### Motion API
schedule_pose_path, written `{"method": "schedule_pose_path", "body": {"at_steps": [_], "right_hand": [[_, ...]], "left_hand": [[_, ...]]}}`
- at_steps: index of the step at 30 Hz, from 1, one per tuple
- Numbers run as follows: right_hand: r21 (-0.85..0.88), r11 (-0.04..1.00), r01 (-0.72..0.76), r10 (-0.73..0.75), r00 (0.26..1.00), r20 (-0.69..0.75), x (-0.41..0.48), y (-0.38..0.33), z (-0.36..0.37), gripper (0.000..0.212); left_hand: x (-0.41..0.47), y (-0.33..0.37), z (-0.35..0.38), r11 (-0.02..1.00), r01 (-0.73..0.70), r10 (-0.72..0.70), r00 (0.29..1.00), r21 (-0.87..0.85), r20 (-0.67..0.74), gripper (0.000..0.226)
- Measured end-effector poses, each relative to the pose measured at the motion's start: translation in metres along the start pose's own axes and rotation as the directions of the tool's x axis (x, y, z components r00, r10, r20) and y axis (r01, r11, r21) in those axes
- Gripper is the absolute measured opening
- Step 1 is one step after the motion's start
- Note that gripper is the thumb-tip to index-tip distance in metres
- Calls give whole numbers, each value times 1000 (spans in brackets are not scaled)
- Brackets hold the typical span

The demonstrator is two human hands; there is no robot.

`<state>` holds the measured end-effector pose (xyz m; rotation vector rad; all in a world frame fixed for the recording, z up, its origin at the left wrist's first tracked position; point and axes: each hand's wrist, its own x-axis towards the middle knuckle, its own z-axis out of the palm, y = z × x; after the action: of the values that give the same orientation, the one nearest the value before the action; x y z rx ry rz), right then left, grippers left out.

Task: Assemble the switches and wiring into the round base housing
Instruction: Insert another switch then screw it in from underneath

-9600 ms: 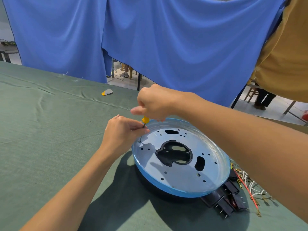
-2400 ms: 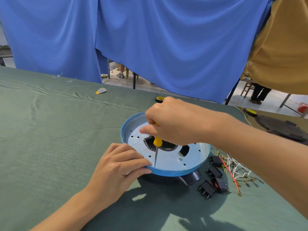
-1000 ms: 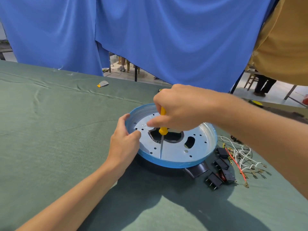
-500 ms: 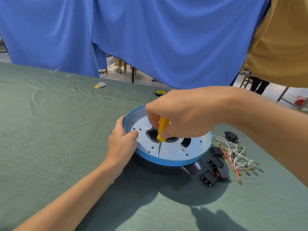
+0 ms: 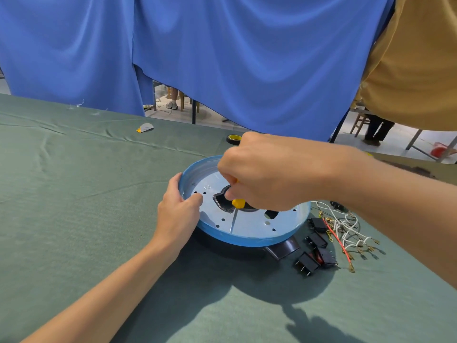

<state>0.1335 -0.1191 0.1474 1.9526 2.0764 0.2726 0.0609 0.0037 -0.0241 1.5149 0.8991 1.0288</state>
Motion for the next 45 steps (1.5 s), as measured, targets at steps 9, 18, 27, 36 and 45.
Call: {"method": "schedule_pose_path", "body": {"at_steps": [9,18,27,36,45], "right_hand": [[-23,999,31,-27,988,151,1,3,-4,24],[78,996,-43,42,999,15,5,2,8,43],[183,982,-46,36,997,62,5,2,5,41],[98,992,-76,49,966,254,4,9,-4,27],[172,975,-138,101,973,206,13,13,9,41]], "left_hand": [[1,-2,-1,1000,2,-1,1000,18,-13,50],[-1,1,0,1000,4,-4,1000,5,1,56],[-1,0,0,1000,22,-22,1000,1,-11,47],[-1,8,0,984,172,-172,985,40,10,41],[23,23,-6,924,379,-378,926,57,-16,11]]}}
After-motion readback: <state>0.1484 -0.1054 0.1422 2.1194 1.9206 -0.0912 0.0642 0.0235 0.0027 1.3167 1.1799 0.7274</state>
